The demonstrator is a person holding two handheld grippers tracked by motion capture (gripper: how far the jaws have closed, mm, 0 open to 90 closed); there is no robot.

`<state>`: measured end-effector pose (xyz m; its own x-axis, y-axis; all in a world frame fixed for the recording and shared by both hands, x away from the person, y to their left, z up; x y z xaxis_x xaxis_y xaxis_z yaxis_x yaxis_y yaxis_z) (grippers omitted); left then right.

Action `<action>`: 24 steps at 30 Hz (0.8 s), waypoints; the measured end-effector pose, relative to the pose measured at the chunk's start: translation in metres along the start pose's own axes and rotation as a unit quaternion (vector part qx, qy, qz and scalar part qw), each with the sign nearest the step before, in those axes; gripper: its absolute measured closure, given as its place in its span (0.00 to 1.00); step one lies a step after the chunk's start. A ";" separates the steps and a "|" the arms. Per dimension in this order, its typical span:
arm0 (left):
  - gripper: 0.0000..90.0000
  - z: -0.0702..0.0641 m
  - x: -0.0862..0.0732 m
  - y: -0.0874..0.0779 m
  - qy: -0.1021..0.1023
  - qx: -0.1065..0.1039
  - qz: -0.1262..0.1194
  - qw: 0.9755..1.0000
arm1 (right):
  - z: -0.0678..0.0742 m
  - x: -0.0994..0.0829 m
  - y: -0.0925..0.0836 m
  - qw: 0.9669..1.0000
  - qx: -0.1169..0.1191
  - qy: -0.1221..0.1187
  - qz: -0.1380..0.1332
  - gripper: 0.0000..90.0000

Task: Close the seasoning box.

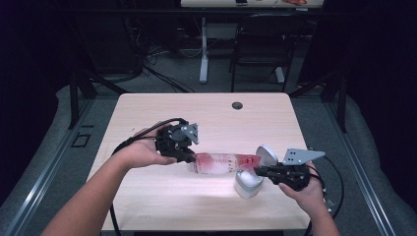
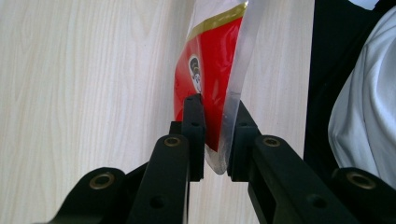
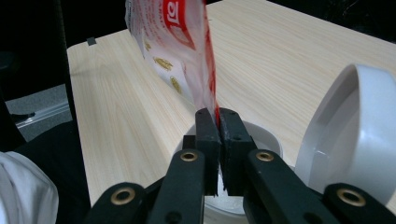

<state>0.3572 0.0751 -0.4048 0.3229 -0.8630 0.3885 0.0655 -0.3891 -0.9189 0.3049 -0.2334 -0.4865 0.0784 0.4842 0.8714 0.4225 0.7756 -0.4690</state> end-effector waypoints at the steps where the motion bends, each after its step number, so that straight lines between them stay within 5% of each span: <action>1: 0.90 0.001 -0.001 0.000 0.002 0.000 0.004 1.000 | 0.001 0.001 0.000 1.000 0.000 -0.004 0.002 0.98; 24: 0.90 0.008 -0.030 0.023 -0.030 -0.019 -0.016 0.999 | 0.002 0.020 0.004 1.000 -0.015 -0.022 0.005 1.00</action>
<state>0.3563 0.0947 -0.4380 0.3770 -0.8296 0.4120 0.0406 -0.4296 -0.9021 0.3062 -0.2199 -0.4711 0.0432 0.5106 0.8587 0.4494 0.7577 -0.4731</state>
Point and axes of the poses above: each handheld gripper's, and its own axes: y roughly forward along the jaws, x roughly out of its top, z roughly to its left, the point moved 3 cm from there along y, roughly forward along the jaws, and after that the axes turned 15 degrees about -y, right-handed, at the moved point
